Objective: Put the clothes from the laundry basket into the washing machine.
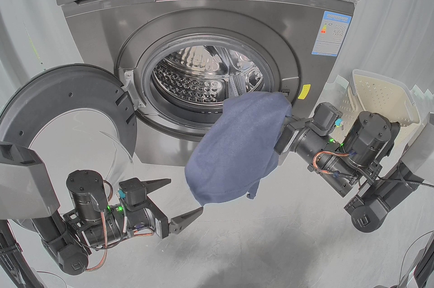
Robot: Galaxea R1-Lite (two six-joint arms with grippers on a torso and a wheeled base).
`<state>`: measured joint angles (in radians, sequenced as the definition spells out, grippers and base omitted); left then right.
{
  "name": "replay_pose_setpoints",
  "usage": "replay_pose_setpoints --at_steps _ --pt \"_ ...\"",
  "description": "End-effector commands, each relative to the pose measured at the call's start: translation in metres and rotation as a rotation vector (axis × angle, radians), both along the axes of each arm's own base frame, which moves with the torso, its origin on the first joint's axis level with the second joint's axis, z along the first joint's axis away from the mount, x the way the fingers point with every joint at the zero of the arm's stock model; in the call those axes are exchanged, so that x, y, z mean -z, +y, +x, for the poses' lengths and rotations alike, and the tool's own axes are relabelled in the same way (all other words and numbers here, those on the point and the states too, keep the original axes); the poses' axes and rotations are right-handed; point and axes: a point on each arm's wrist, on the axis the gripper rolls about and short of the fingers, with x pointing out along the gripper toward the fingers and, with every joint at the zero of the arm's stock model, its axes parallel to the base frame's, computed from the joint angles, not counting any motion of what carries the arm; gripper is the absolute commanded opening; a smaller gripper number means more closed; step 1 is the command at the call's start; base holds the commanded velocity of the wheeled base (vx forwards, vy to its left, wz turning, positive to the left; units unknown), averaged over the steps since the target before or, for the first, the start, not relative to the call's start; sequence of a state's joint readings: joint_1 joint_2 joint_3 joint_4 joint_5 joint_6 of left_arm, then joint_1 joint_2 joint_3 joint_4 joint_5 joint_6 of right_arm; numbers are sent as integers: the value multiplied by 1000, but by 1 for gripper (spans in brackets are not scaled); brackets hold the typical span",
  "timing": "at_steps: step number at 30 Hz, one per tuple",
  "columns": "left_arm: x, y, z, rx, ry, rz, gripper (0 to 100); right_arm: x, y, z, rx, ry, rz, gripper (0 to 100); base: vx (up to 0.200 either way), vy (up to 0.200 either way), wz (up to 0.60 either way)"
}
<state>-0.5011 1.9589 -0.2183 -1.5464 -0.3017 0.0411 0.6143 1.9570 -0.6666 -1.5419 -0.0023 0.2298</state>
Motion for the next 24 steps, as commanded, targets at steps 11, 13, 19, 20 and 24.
replay_pose_setpoints --at_steps 11,13,19,20,24 --pt "26 -6 -20 142 95 83 100 5 -3 6 18 13 -8 0 0 0 0" --pt "23 -9 -17 142 78 70 100 8 4 1 -6 19 -15 0 0 0 0" --pt "8 -26 14 106 -2 -23 100 19 24 2 -50 29 -36 0 0 0 0" --pt "7 -29 18 106 -7 -38 100 20 26 2 -54 27 -36 0 0 0 0" --pt "9 -41 28 95 -13 -63 100 29 36 6 -67 38 -47 0 0 0 0"
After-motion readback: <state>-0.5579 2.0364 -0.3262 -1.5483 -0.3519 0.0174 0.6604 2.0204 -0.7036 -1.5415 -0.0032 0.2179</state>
